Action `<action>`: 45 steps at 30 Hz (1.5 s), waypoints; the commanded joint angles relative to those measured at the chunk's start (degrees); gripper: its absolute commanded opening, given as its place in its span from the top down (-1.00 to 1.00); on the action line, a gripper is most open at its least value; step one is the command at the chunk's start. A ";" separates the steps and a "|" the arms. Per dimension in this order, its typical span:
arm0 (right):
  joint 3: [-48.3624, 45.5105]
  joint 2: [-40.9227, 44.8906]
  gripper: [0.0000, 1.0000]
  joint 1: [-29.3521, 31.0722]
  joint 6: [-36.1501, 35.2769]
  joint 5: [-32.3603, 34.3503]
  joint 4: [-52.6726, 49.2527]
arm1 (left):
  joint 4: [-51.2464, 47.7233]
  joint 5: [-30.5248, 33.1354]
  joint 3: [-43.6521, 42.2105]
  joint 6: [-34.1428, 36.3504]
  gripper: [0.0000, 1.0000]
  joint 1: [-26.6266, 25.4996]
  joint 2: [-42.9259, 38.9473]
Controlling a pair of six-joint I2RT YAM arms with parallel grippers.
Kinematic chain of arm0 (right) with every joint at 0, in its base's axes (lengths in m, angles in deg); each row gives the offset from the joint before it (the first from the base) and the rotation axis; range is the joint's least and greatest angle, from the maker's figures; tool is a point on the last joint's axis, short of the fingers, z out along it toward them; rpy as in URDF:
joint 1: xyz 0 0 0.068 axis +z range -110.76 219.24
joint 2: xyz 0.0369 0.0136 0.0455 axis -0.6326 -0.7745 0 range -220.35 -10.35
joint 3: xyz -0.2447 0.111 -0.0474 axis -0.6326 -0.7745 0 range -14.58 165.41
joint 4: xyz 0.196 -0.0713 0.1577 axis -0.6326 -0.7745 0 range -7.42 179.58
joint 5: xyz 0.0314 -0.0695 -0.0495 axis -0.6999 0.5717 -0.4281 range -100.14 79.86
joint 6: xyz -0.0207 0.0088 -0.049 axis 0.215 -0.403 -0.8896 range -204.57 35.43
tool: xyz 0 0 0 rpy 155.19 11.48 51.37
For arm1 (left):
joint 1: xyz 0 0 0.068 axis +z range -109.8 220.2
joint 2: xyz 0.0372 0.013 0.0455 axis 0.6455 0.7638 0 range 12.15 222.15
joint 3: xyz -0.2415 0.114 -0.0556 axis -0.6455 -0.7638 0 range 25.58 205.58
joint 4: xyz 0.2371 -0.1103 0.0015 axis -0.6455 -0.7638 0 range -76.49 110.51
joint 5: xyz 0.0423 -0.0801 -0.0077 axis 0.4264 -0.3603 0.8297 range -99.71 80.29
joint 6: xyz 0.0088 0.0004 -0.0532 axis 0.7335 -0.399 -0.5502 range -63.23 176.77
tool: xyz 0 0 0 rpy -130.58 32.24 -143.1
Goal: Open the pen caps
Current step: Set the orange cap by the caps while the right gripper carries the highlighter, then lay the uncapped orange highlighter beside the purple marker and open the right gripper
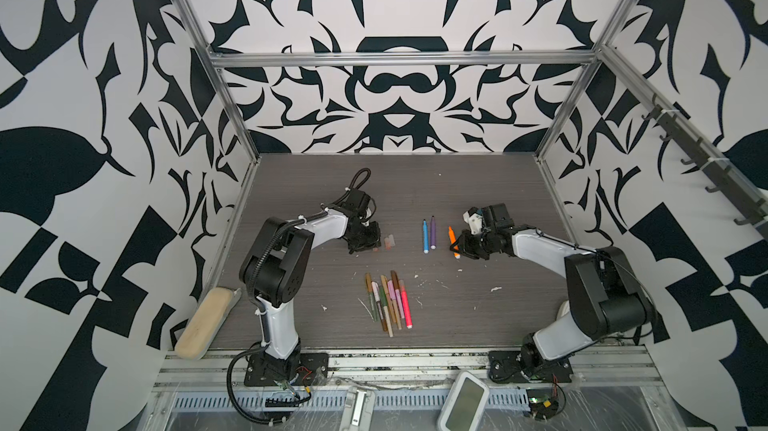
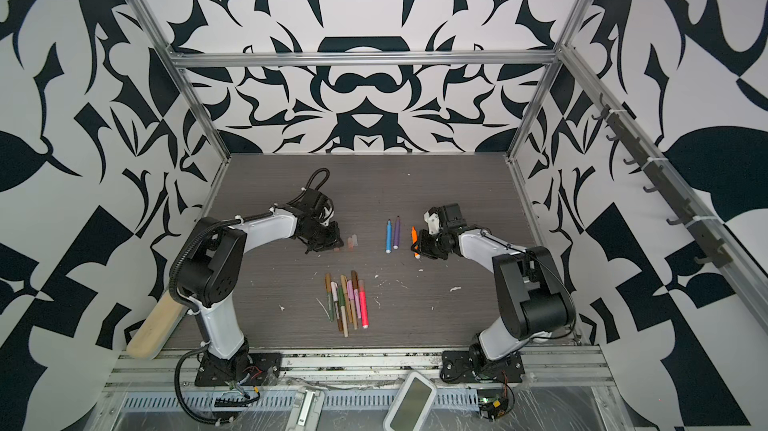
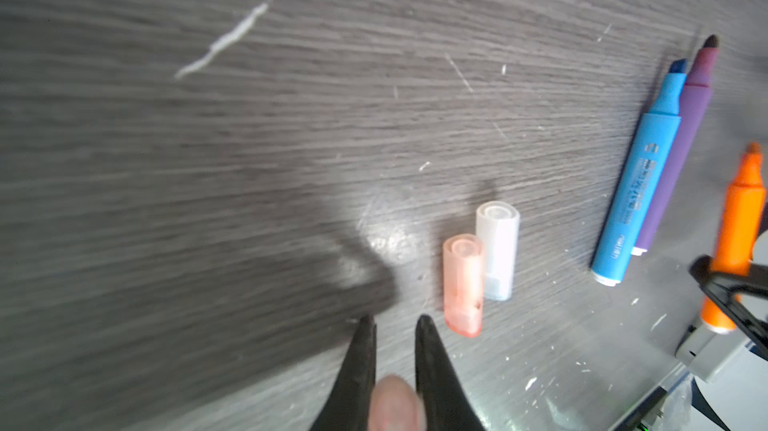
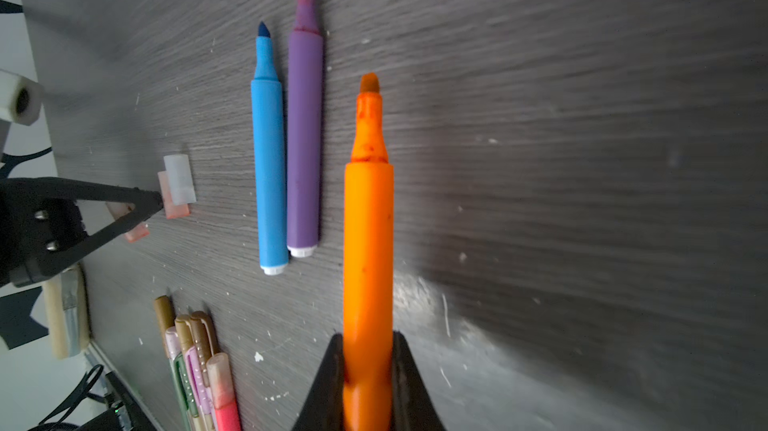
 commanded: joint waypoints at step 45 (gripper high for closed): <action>7.48 -10.57 0.27 -0.69 6.14 -4.43 7.30 | -1.51 -1.24 -0.30 -0.09 1.00 -0.18 0.23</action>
